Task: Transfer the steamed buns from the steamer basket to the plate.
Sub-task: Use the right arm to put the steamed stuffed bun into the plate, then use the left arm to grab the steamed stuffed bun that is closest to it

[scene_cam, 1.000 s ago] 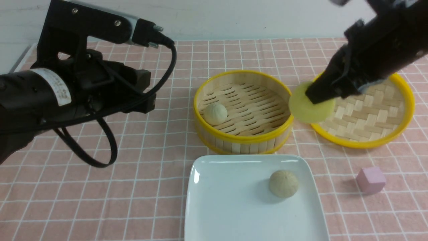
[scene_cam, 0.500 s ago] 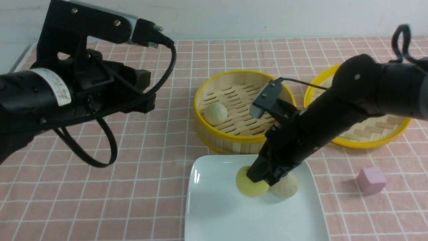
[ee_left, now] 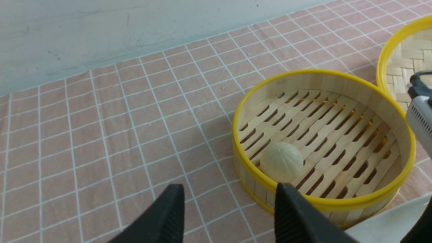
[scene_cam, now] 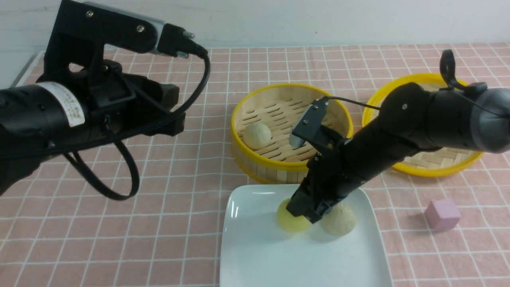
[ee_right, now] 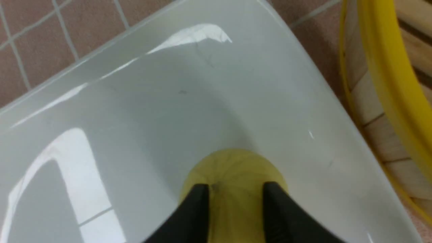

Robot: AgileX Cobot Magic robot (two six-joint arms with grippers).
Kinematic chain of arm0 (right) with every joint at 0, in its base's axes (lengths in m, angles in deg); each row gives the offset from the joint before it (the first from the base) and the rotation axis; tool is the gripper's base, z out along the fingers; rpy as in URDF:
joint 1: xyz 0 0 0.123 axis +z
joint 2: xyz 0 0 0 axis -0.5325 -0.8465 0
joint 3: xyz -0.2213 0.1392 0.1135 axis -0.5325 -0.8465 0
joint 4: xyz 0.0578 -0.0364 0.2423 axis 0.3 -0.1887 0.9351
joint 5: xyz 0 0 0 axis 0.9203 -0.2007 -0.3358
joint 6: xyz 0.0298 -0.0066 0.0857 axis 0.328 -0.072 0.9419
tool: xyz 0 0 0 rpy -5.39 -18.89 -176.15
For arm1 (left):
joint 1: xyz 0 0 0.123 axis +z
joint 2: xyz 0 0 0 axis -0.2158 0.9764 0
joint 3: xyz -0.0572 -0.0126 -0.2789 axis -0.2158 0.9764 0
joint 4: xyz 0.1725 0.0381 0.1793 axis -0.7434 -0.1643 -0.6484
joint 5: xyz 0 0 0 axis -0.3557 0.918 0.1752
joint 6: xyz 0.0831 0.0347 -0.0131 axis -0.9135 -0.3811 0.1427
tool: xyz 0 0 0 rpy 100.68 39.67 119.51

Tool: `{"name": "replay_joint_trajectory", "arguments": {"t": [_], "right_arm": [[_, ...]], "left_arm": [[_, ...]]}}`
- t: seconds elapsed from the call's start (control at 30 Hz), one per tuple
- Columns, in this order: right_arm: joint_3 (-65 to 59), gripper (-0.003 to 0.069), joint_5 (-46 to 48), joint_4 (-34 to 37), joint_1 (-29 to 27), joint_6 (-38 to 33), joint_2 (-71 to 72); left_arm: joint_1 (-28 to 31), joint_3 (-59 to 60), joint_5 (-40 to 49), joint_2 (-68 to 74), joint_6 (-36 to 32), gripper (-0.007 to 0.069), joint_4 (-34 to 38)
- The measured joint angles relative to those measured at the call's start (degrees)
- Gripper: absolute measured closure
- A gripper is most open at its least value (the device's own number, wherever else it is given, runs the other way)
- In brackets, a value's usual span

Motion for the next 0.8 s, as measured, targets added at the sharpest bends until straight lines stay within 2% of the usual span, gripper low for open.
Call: {"name": "replay_joint_trajectory", "arguments": {"t": [0.03, 0.07, 0.1, 0.13, 0.17, 0.2, 0.23, 0.3, 0.47, 0.6, 0.8], "right_arm": [[0.0, 0.0329, 0.0, 0.0, 0.0, 0.09, 0.14], [0.0, 0.0237, 0.0, 0.0, 0.0, 0.74, 1.18], [0.0, 0.0207, 0.0, -0.05, 0.0, 0.84, 1.36], [0.0, 0.011, 0.0, -0.05, 0.0, 1.14, 2.78], [0.0, 0.01, 0.0, -0.05, 0.0, 1.14, 3.17], [0.0, 0.0043, -0.1, -0.05, 0.0, 1.14, 4.67], [0.0, 0.0027, -0.46, -0.05, 0.0, 1.14, 5.89], [0.0, 0.0023, -1.21, -0.11, 0.0, 1.14, 7.89], [0.0, 0.0096, -8.42, -3.72, 0.0, 1.32, 18.68], [0.0, 0.0119, -13.25, -6.87, 0.0, 1.74, 29.6], [-0.5, 0.012, -13.1, -13.0, -1.63, 9.43, 45.37]], "left_arm": [[0.0, 0.0, 0.0, 0.0, 0.0, 0.0239, 0.0], [0.0, 0.0, 0.02, 0.0, 0.0, 0.0239, 0.0], [0.0, 0.0, 0.02, 0.0, 0.0, 0.0239, 0.0], [0.0, 0.0, 0.02, 0.0, 0.0, 0.0239, 0.0], [0.0, 0.0, 0.02, 0.0, 0.0, 0.0239, 0.0], [0.0, 0.0, 0.02, 0.0, 0.0, 0.0239, 0.0], [0.0, 0.0, 0.02, 0.0, 0.0, 0.0239, 0.0], [0.0, 0.0, 0.02, 0.0, 0.0, 0.0239, 0.0], [0.0, 0.0, 0.14, 0.0, 0.0, 0.0239, 0.0], [0.0, 0.0, 0.19, 0.0, 0.0, 0.0239, 0.0], [-0.61, -0.06, -4.13, 0.87, 0.0, 0.0239, 0.21]]}}
